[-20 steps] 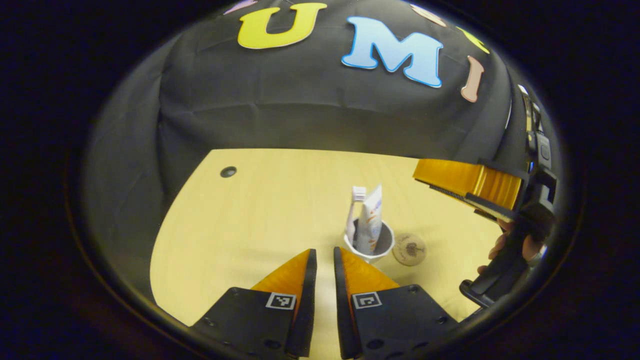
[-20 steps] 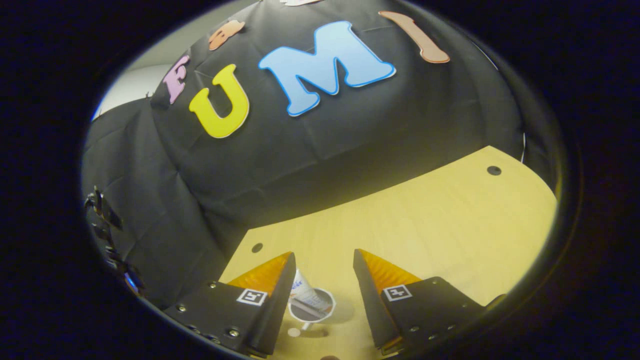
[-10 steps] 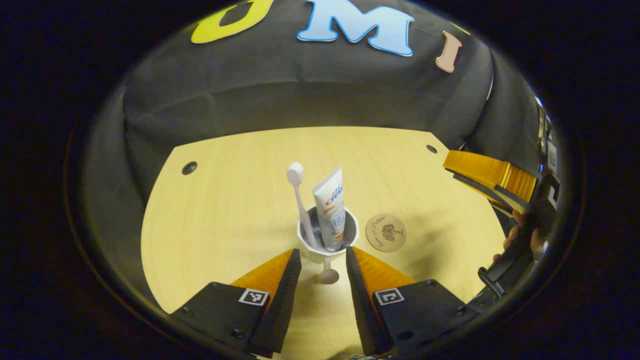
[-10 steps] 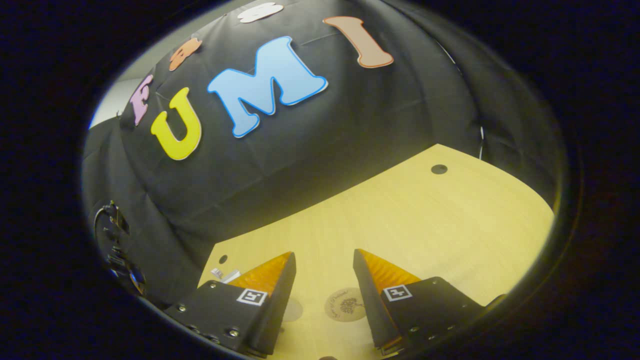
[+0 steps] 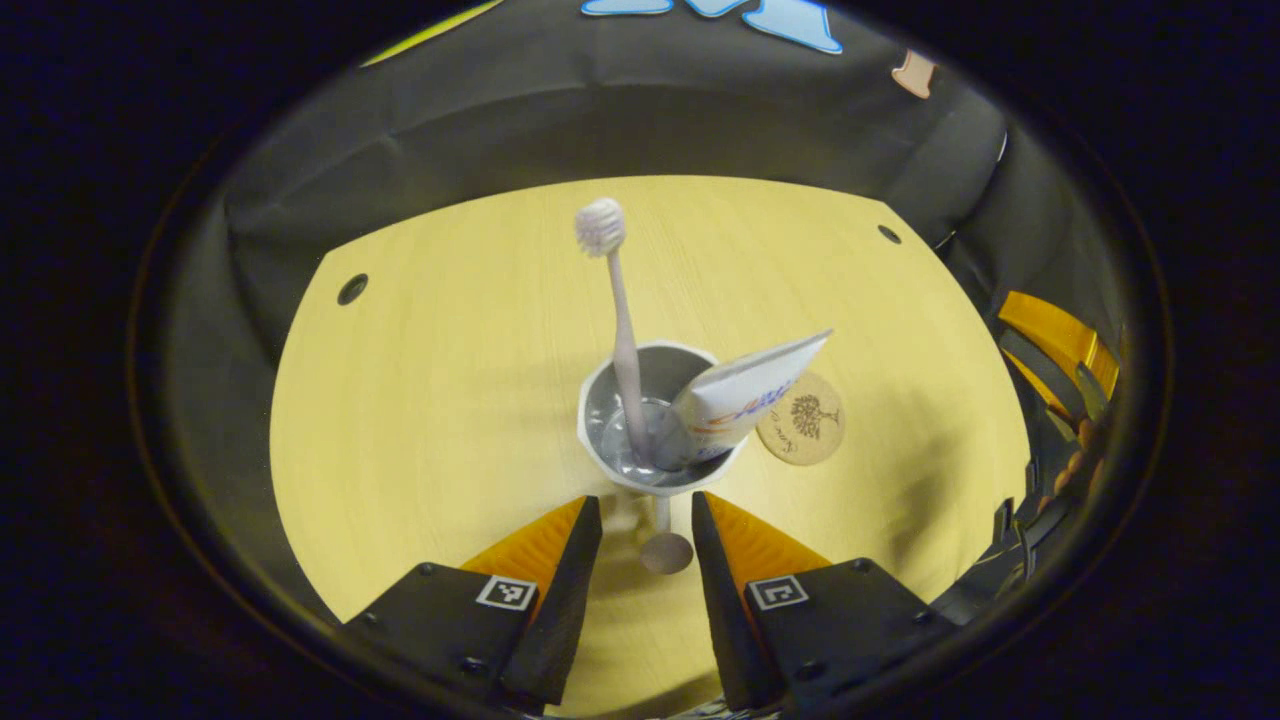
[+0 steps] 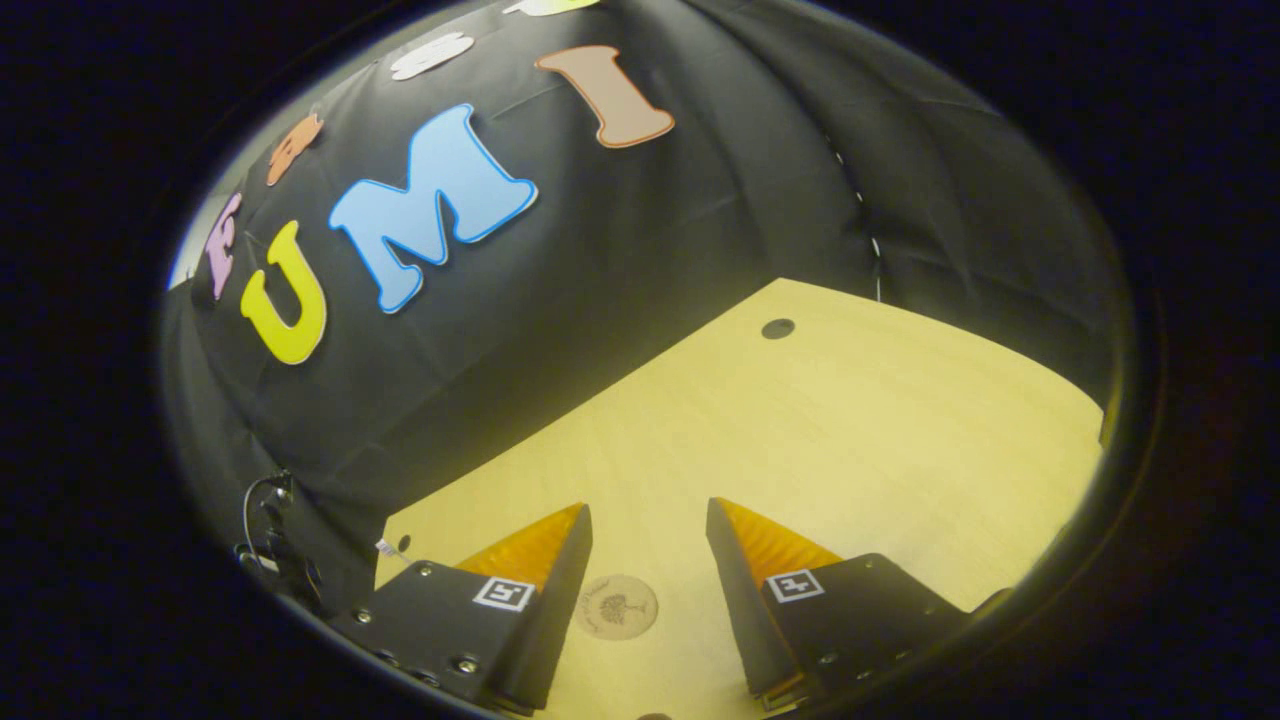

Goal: Put the toothbrush and toothpaste on the desktop into the cup, then pick up the cup and place it on the coaster on the desktop.

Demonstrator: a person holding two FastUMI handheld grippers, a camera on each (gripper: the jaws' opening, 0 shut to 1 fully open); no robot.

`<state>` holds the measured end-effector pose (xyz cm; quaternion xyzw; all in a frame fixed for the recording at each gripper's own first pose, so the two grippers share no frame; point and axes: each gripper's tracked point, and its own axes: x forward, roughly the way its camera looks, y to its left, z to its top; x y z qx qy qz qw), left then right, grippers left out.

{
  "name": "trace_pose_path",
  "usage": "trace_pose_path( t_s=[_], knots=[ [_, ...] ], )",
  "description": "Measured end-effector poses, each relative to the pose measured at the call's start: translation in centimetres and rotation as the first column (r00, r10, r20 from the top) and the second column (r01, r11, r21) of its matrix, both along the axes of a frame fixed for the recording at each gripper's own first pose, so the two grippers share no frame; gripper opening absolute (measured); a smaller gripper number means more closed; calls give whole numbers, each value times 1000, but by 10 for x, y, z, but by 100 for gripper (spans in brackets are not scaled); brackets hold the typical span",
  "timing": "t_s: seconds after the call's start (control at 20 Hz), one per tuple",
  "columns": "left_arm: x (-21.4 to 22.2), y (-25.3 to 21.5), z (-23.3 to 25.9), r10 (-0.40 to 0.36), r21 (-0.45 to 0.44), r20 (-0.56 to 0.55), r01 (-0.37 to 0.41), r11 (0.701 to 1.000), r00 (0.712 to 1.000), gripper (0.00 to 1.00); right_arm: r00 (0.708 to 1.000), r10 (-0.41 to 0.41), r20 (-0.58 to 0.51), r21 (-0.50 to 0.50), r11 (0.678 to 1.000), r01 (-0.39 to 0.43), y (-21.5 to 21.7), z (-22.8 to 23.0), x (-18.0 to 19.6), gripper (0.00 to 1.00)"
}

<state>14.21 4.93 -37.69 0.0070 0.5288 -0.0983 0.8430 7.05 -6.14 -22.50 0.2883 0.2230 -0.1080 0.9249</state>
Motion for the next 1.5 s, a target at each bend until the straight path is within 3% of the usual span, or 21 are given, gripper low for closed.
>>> trace_pose_path(
  t_s=[0.05,0.2,0.35,0.45,0.5,0.55,0.6,0.65,0.8,0.85,0.9,0.95,1.05,1.5],
  knots=[
    [2,1,-6,-5,13,-8,5,1000,1000,61,1000,-10,-8,-1,1000,10,-5,-2,-5,69],
    [5,-5,-22,-13,26,-32,14,1000,999,65,999,-39,-25,-1,999,39,-22,-9,-16,69],
    [4,-12,-34,-2,38,-45,4,999,999,58,997,-60,-45,-4,998,60,-36,-16,-27,69],
    [2,-11,-39,9,38,-56,-7,999,998,66,996,-68,-58,-7,998,68,-43,-20,-35,69],
    [1,-11,-43,18,40,-65,-16,999,998,60,996,-69,-63,-6,998,69,-44,-22,-36,69],
    [2,-12,-43,14,37,-59,-12,999,998,43,995,-69,-70,-4,998,69,-47,-24,-38,69],
    [2,-12,-45,5,44,-54,-2,999,999,43,995,-71,-74,-6,998,70,-49,-25,-41,69],
    [3,-10,-43,0,47,-46,2,999,999,36,995,-70,-77,-7,998,70,-51,-26,-42,69],
    [6,-13,-42,5,33,-29,-4,999,1000,39,994,-69,-81,-9,998,68,-55,-27,-45,69],
    [7,-13,-40,6,36,-25,-5,999,1000,33,994,-69,-81,-9,998,69,-55,-27,-45,70],
    [9,-14,-37,4,41,-11,-4,999,1000,39,994,-69,-83,-7,998,69,-56,-27,-46,69],
    [13,-17,-34,-5,49,2,4,999,1000,33,994,-69,-83,-5,998,69,-56,-27,-46,69],
    [17,-24,-22,-43,64,26,41,997,999,33,994,-68,-85,0,998,68,-58,-27,-47,69],
    [22,-122,-10,-131,20,41,130,991,991,33,993,-85,-82,7,996,86,-85,-25,-59,69]
  ],
)
